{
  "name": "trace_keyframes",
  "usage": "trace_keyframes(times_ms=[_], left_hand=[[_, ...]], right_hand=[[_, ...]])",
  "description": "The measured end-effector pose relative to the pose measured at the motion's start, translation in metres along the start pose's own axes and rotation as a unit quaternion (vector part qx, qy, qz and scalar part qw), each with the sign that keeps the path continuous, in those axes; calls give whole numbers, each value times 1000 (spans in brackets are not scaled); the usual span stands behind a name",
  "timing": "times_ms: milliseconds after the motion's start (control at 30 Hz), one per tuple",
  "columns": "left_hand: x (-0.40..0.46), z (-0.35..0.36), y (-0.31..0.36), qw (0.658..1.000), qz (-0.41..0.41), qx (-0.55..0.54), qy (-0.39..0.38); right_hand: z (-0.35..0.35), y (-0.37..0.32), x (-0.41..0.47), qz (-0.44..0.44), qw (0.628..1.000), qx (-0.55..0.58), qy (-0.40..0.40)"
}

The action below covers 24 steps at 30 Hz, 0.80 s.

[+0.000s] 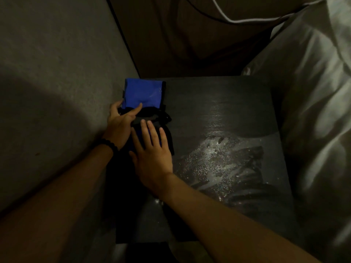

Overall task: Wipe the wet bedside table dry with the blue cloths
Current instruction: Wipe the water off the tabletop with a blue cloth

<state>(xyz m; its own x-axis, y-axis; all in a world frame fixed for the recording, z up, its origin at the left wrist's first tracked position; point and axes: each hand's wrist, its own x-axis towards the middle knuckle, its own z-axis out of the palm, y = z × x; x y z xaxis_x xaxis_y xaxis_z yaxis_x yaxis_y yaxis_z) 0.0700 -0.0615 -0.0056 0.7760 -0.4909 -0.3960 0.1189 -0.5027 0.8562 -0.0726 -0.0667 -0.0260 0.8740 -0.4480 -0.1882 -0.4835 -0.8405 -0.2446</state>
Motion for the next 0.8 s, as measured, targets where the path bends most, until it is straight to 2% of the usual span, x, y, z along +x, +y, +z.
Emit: trace_keyframes(times_ms=[100, 200, 300, 367, 500, 633, 800], left_hand=[[-5, -1, 1, 999, 12, 43, 5], [-10, -2, -7, 982, 95, 163, 29], [-13, -2, -22, 990, 53, 117, 58], [-16, 0, -31, 991, 39, 124, 34], [-18, -2, -41, 999, 21, 49, -12], [-20, -3, -43, 992, 11, 125, 7], [-23, 0, -43, 985, 17, 172, 31]], right_hand=[[2, -5, -5, -39, 999, -30, -16], [0, 3, -11, -90, 995, -41, -22], [-3, 14, -14, -131, 989, -63, -27], [-4, 21, -17, -144, 987, -63, -24], [-7, 43, -28, -157, 987, -28, -9], [-10, 66, -36, -157, 987, -20, -23], [-16, 91, -44, -137, 989, -51, -27]])
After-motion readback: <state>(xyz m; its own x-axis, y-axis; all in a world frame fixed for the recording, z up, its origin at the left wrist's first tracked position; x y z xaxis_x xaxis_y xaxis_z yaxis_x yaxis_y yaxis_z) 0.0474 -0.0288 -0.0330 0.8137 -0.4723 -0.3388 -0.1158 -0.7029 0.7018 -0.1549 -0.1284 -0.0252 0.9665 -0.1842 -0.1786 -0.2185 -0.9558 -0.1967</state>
